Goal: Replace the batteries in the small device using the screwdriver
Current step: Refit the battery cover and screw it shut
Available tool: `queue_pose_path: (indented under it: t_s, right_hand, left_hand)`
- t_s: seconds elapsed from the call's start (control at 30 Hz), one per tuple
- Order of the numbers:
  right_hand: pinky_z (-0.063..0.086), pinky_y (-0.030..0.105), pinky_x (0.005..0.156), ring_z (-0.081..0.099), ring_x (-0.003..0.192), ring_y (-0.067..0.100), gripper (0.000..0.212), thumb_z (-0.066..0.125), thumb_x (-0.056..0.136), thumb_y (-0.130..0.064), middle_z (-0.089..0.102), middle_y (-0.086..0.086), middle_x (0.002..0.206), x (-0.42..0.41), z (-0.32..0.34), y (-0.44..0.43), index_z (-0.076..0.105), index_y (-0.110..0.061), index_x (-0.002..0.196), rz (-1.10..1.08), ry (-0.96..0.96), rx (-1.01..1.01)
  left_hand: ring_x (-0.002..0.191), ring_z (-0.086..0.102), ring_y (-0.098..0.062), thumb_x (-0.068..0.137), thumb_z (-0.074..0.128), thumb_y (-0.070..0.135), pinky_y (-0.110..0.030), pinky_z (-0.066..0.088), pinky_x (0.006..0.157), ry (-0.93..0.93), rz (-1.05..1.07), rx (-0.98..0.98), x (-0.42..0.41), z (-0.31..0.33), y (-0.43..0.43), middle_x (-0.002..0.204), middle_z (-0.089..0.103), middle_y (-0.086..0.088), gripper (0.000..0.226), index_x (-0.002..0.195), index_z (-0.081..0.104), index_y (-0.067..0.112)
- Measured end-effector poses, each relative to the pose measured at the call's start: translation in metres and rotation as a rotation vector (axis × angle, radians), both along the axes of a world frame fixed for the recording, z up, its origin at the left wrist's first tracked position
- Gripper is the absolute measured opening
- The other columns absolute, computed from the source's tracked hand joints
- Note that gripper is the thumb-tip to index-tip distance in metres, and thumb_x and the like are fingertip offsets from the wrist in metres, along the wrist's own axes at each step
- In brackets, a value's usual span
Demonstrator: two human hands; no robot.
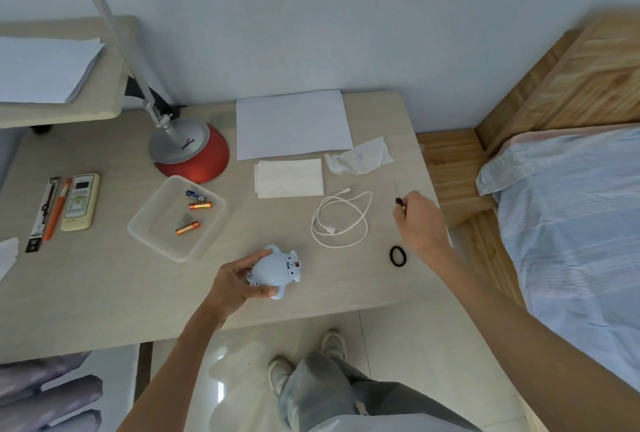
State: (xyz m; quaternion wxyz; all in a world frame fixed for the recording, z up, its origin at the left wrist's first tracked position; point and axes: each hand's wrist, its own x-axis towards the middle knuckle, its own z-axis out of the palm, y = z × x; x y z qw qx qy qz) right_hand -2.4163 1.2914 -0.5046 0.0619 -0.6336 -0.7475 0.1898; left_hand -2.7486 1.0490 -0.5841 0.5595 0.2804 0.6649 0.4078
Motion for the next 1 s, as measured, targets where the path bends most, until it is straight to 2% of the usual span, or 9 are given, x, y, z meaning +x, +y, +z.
queue_pose_path:
  t_s: [0.13,0.27,0.37,0.47,0.53,0.63,0.7,0.8,1.0]
  right_hand:
    - [0.054,0.044,0.068,0.063,0.075,0.022,0.017,0.058,0.106,-0.027,0.064,-0.001,0.083,0.002,0.043,-0.019,0.060,-0.012,0.099,0.134,0.143,0.037]
    - [0.049,0.039,0.069,0.058,0.075,0.018,0.014,0.054,0.105,-0.026,0.059,-0.001,0.089,-0.017,0.079,-0.037,0.060,-0.015,0.100,0.325,0.197,0.029]
    - [0.048,0.033,0.076,0.059,0.081,0.016,0.014,0.058,0.106,-0.023,0.059,-0.002,0.098,-0.038,0.094,-0.049,0.069,-0.017,0.111,0.468,0.194,0.009]
    - [0.044,0.023,0.073,0.056,0.076,0.003,0.011,0.064,0.102,-0.018,0.061,-0.012,0.090,-0.062,0.100,-0.062,0.075,-0.018,0.101,0.563,0.216,-0.028]
    - [0.042,0.020,0.070,0.058,0.074,-0.001,0.008,0.069,0.097,-0.015,0.065,-0.012,0.086,-0.078,0.099,-0.071,0.074,-0.019,0.092,0.618,0.224,-0.038]
    - [0.052,0.030,0.076,0.057,0.074,0.009,0.007,0.072,0.092,-0.012,0.069,-0.003,0.088,-0.099,0.087,-0.083,0.072,-0.019,0.090,0.683,0.219,-0.072]
    - [0.054,0.034,0.078,0.057,0.076,0.012,0.007,0.070,0.093,-0.010,0.068,-0.001,0.090,-0.107,0.079,-0.089,0.073,-0.016,0.093,0.713,0.201,-0.071]
    - [0.054,0.037,0.079,0.057,0.078,0.014,0.006,0.069,0.096,-0.009,0.069,0.002,0.094,-0.115,0.067,-0.095,0.073,-0.013,0.098,0.749,0.168,-0.070]
    - [0.055,0.037,0.079,0.057,0.077,0.013,0.004,0.071,0.097,-0.012,0.067,0.000,0.095,-0.118,0.047,-0.098,0.073,-0.015,0.098,0.762,0.162,-0.077]
  left_hand:
    - [0.122,0.072,-0.021,0.056,0.107,0.007,-0.026,0.063,0.088,-0.003,0.007,-0.001,0.002,0.003,0.002,0.133,0.076,-0.003,0.084,0.133,0.079,0.026]
    - [0.121,0.071,-0.018,0.056,0.107,0.006,-0.029,0.064,0.092,0.014,0.016,0.003,0.005,0.006,0.003,0.131,0.077,0.003,0.083,0.132,0.079,0.025]
    - [0.117,0.070,-0.013,0.057,0.105,0.000,-0.027,0.063,0.094,0.019,0.030,0.012,0.007,0.005,0.003,0.131,0.078,0.006,0.083,0.133,0.078,0.021]
    - [0.115,0.070,-0.008,0.057,0.105,-0.002,-0.020,0.060,0.091,0.015,0.036,0.026,0.008,0.005,0.002,0.133,0.077,0.005,0.083,0.133,0.079,0.021]
    - [0.115,0.069,-0.006,0.057,0.104,-0.002,-0.018,0.058,0.090,0.009,0.032,0.037,0.008,0.004,0.003,0.134,0.077,0.006,0.083,0.132,0.079,0.023]
    - [0.115,0.068,-0.006,0.059,0.104,-0.004,-0.018,0.058,0.090,-0.003,0.046,0.046,0.010,0.002,0.001,0.136,0.075,0.008,0.082,0.132,0.079,0.023]
    - [0.115,0.068,-0.003,0.059,0.104,-0.002,-0.018,0.058,0.092,0.012,0.047,0.056,0.012,0.002,0.002,0.136,0.074,0.011,0.082,0.132,0.079,0.025]
    - [0.108,0.068,0.009,0.060,0.104,-0.001,-0.014,0.056,0.091,0.041,0.045,0.073,0.014,0.002,0.001,0.133,0.073,0.015,0.081,0.133,0.079,0.025]
    - [0.111,0.069,0.007,0.060,0.103,-0.005,-0.017,0.057,0.096,0.041,0.054,0.089,0.014,-0.003,0.000,0.136,0.074,0.008,0.082,0.134,0.079,0.022]
